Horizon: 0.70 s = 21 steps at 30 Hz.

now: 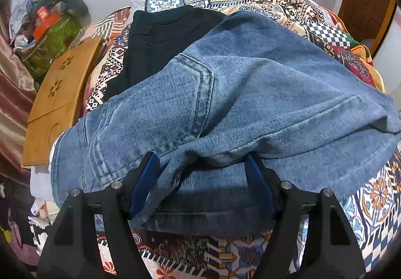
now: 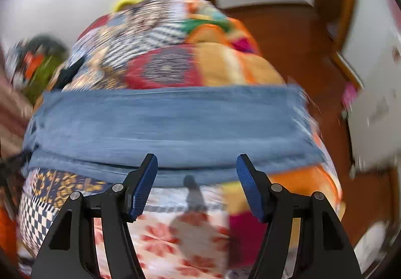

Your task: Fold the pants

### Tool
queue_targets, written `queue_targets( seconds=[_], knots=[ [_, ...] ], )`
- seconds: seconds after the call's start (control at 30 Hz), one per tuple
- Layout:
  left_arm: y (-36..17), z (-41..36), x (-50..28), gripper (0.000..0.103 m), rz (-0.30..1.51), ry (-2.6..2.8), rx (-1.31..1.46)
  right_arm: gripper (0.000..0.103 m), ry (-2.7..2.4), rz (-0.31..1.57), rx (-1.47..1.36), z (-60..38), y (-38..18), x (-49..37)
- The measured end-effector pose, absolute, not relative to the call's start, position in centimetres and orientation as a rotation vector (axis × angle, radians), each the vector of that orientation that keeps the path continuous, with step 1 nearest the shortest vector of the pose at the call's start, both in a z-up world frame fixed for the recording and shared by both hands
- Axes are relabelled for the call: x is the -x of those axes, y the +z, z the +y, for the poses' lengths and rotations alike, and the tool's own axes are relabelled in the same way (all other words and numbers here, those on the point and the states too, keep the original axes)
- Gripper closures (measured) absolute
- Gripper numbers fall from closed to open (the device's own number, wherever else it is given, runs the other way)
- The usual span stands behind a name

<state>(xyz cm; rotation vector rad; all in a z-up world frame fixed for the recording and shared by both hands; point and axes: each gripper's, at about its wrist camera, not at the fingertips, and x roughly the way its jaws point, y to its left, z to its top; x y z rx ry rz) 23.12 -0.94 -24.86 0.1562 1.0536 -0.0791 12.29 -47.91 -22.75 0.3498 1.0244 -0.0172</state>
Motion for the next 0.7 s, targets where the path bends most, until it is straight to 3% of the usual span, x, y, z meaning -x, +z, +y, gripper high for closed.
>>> queue_targets(
  seconds=[0.07, 0.23, 0.43, 0.53, 0.7],
  knots=[
    [-24.8, -1.1, -23.1, 0.053, 1.060, -0.086, -0.143, 0.041, -0.081, 1.015, -0.410, -50.5, -23.5, -11.4],
    [-24.2, -2.1, -22.2, 0.077, 1.039, -0.044, -0.193, 0.041, -0.180, 0.980, -0.564, -54.2, -25.3, -10.4],
    [-23.8, -1.6, -21.7, 0.085, 1.038, -0.038, -0.172, 0.043, -0.209, 0.960, -0.656, -56.1, -27.1, -12.6],
    [-24.4, -1.8, -21.8, 0.085, 1.043, -0.035, -0.185, 0.070, -0.247, 0.983, -0.730, -56.8, -29.1, -13.5],
    [-24.2, -2.3, -22.2, 0.086, 1.044, -0.021, -0.219, 0.090, -0.247, 0.978, -0.713, -56.6, -30.2, -13.6]
  ],
)
